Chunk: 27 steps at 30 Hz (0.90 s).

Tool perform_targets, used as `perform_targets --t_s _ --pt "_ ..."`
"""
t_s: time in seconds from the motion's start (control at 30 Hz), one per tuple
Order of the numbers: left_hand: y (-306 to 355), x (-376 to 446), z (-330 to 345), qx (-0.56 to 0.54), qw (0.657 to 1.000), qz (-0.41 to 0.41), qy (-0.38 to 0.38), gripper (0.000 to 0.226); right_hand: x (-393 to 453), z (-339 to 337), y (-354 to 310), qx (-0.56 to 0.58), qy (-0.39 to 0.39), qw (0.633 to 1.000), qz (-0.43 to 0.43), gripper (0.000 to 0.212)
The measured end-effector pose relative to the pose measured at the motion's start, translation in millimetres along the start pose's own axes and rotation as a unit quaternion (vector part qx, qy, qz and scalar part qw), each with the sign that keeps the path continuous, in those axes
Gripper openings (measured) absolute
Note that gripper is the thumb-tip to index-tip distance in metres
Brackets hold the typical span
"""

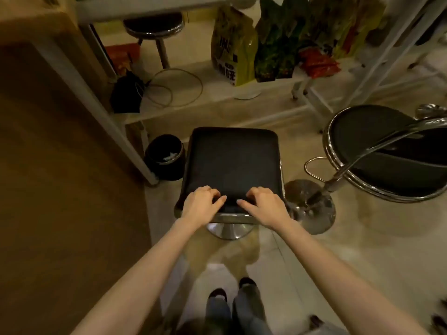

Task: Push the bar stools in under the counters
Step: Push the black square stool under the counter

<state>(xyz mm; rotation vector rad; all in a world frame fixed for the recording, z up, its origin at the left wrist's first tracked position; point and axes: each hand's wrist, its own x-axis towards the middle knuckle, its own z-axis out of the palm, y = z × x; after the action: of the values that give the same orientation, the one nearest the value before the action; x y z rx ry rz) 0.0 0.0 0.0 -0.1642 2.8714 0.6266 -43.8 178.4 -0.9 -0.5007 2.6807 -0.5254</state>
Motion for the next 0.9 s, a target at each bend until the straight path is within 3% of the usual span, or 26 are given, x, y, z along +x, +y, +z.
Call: perform_targets --t_s 0.1,0.27,0.6,0.9 --pt "-13.4 -0.3 17.3 0.062 0.998 0.022 -0.017 0.048 3.0 22.6 2.1 -0.089 0.011 0.996 -0.022 0.053" --pt "-32.9 2.4 42.9 0.093 0.992 0.073 -0.042 0.071 7.8 41.8 15.0 -0.142 0.012 0.986 -0.086 0.061" --pt "-51.3 18.0 56.4 0.130 0.986 0.100 -0.039 0.085 17.7 47.9 37.7 -0.209 -0.006 0.970 -0.125 0.087" --pt "-49.8 35.6 45.0 0.137 0.983 0.122 0.000 0.084 33.1 40.6 37.7 -0.215 0.006 0.968 -0.127 0.082"
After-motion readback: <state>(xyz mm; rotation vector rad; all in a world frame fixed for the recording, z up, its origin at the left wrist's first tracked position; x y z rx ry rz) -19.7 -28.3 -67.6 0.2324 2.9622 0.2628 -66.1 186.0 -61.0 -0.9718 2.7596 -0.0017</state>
